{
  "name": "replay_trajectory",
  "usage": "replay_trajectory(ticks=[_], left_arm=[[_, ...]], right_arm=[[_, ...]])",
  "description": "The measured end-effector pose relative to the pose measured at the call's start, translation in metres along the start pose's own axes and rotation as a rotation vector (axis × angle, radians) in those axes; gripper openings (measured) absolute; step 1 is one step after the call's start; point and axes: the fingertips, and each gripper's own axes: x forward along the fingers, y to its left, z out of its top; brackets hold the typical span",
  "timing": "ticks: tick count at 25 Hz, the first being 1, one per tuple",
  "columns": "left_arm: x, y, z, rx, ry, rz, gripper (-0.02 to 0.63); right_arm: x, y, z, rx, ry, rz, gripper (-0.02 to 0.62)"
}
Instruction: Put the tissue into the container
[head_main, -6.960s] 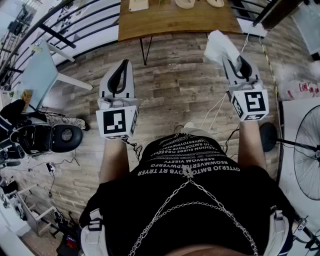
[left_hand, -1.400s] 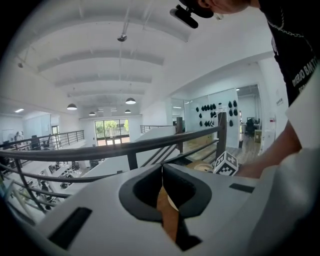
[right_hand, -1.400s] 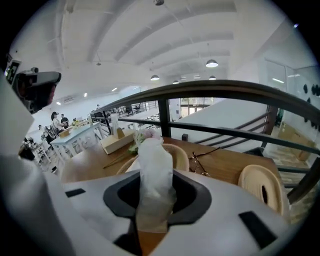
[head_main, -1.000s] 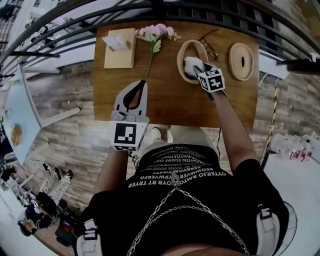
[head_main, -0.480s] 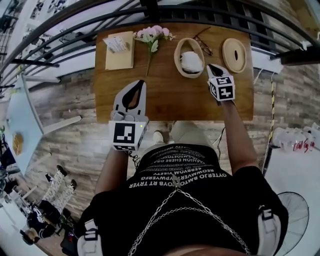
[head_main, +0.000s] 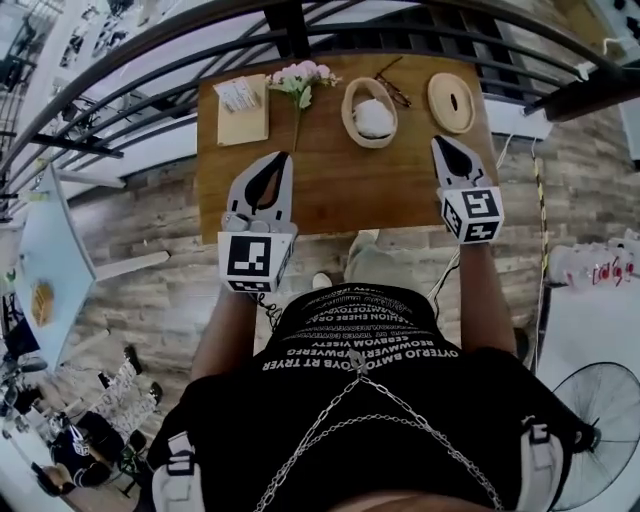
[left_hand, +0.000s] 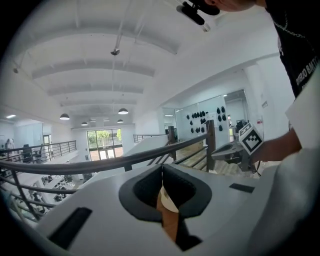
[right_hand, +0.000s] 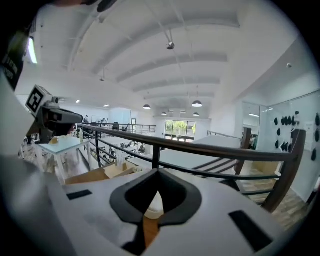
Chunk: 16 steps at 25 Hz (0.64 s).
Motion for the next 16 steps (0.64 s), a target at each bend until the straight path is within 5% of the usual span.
replay_trajectory(ticks=[11,16], left_arm=[[-0.054,0.001,0.014,-0.001,-0.073,-0.001,0.029],[-0.057,-0.010,0.008,-0.005,-0.077,-0.003,0.029]], right_arm=[[-0.082,0.048,0.058,-0.067,-0.112,-0.014,0.014],[-0.091,0.053,0.055,-0.074,-0.112,0.003,0.014]])
